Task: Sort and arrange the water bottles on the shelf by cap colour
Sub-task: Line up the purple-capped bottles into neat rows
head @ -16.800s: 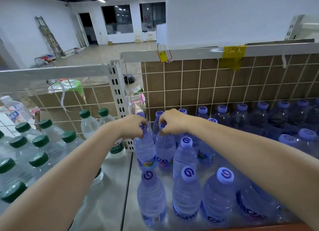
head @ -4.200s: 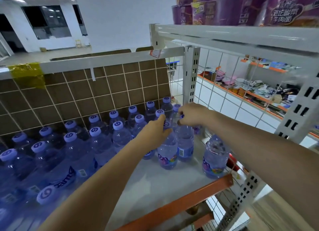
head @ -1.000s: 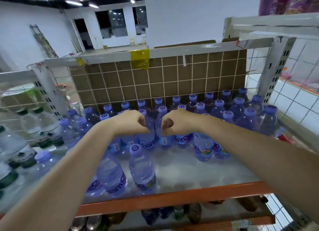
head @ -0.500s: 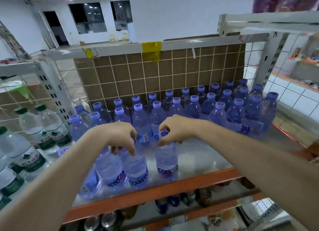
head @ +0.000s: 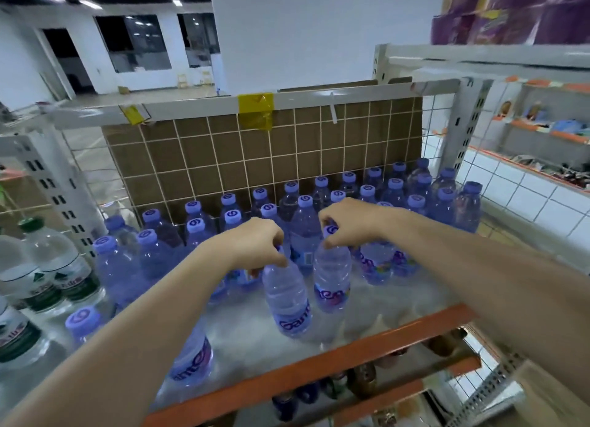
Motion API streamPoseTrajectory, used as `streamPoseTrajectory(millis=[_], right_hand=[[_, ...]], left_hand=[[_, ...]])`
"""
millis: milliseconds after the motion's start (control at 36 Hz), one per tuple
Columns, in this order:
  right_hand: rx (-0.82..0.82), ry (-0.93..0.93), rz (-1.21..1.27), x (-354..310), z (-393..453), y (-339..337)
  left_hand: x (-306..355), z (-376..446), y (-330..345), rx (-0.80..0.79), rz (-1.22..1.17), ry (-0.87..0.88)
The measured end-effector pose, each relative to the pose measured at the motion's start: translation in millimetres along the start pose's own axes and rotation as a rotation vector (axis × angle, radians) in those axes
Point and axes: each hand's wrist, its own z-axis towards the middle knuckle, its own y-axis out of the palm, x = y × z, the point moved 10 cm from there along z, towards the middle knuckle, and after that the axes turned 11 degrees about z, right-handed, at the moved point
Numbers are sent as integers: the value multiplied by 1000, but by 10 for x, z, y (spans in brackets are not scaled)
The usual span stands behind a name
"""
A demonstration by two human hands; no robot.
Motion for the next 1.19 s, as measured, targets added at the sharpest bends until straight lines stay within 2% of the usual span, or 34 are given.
streamPoseTrajectory(millis=[278, 528, 722, 833, 972, 1194], right_hand=[[37, 63, -65, 504, 115, -208], [66, 54, -37, 605, 267, -228], [-58, 97, -33, 591, 373, -149], [-64, 94, -104, 504, 379, -144], [16, 100, -344, 393, 384, -224], [379, -202, -275, -546, 343, -361]], left_hand=[[339, 578, -78, 127, 80, 24], [348, 844, -66, 150, 21, -15], [359, 859, -61, 124, 48, 4], [345, 870, -62, 136, 52, -11], [292, 772, -49, 110, 14, -14], [-270, 192, -405, 176, 34, -60]])
